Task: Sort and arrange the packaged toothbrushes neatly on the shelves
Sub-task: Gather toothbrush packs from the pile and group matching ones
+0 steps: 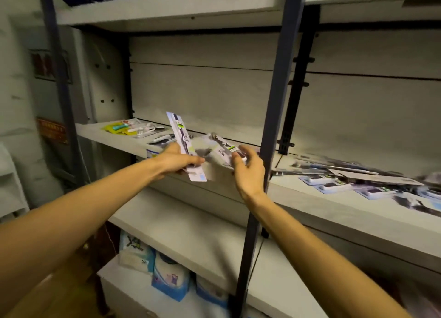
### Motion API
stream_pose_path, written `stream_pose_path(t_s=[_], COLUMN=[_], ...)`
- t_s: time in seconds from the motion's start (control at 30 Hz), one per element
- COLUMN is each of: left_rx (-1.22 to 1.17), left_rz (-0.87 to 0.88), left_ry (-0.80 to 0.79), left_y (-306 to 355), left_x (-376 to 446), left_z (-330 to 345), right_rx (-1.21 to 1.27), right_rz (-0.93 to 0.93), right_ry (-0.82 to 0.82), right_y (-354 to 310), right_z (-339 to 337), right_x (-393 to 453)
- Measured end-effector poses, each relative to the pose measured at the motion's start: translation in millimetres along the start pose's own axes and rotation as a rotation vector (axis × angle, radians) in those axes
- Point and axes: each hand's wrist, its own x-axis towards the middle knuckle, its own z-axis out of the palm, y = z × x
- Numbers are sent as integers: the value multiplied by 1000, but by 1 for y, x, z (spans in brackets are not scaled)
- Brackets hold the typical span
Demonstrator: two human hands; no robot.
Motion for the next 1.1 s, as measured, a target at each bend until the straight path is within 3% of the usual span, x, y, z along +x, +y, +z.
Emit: stream_pose_path(t_s=[0.23,0.4,0.47,0.63,0.8,0.87,1.0,1.1], left_rx=[27,-42,-53,-92,-99,-90,-68,213], left_rz=[-33,5,42,108,238,289,409,554], left_ry=[-14,-27,-27,-116,-321,-381,-486,-451], left_y=[-23,-42,-47,-54,-34,-25,-13,-8], left_x=[71,122,147,201,227,230,228,224], left_z=[-53,-74,-75,-58,-16,1,36,49], right_rx=[-306,-734,-769,-588,-837,-900,-719,-633], right_rz=[46,-41,-29,-33,-66,13,182,261], right_ry=[1,-128,-125,134,269,299,412,544], right_y=[26,45,53,53,53,58,63,62], right_z=[74,107,110,97,59,50,43,41], right_x=[77,100,107,121,126,126,128,130])
